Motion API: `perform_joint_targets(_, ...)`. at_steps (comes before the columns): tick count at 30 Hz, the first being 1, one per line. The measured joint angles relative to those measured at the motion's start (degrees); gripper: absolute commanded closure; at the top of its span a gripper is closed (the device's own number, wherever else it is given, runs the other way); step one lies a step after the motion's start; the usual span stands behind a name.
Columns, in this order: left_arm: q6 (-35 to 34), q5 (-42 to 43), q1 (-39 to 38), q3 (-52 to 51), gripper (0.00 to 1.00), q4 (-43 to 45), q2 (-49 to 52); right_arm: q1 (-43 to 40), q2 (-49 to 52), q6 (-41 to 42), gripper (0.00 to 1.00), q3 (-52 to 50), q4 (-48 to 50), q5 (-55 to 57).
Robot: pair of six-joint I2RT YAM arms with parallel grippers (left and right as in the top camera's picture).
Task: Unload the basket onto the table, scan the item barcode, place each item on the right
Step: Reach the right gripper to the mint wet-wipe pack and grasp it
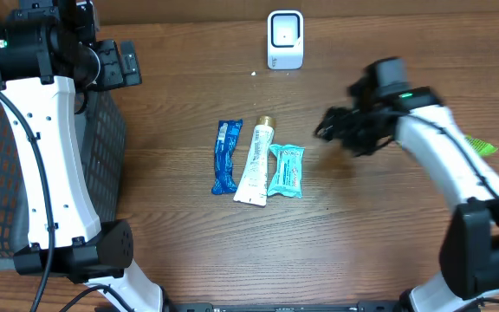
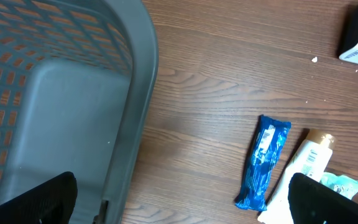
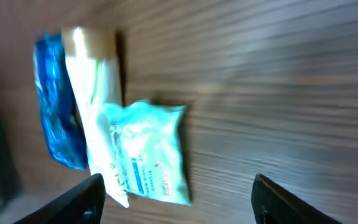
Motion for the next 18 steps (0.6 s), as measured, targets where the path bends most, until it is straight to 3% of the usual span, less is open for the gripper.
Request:
perform_joint_targets(6, 0.0, 0.0, 0.0, 0.0, 0.0, 0.02, 0.0, 15.67, 1.53, 6.47, 0.25, -0.04, 5.29, 15.34)
perform_joint_targets(11, 0.0, 0.0, -0.02, 0.0, 0.0, 0.0, 0.0, 21.73, 3.48, 11.52, 0.25, -0.04, 6.93, 25.27)
perform_joint_targets(18, 0.0, 0.0, 0.0, 0.0, 0.0, 0.0, 0.0, 23.21, 9.07, 12.98, 0.48, 0.0, 4.79, 28.65)
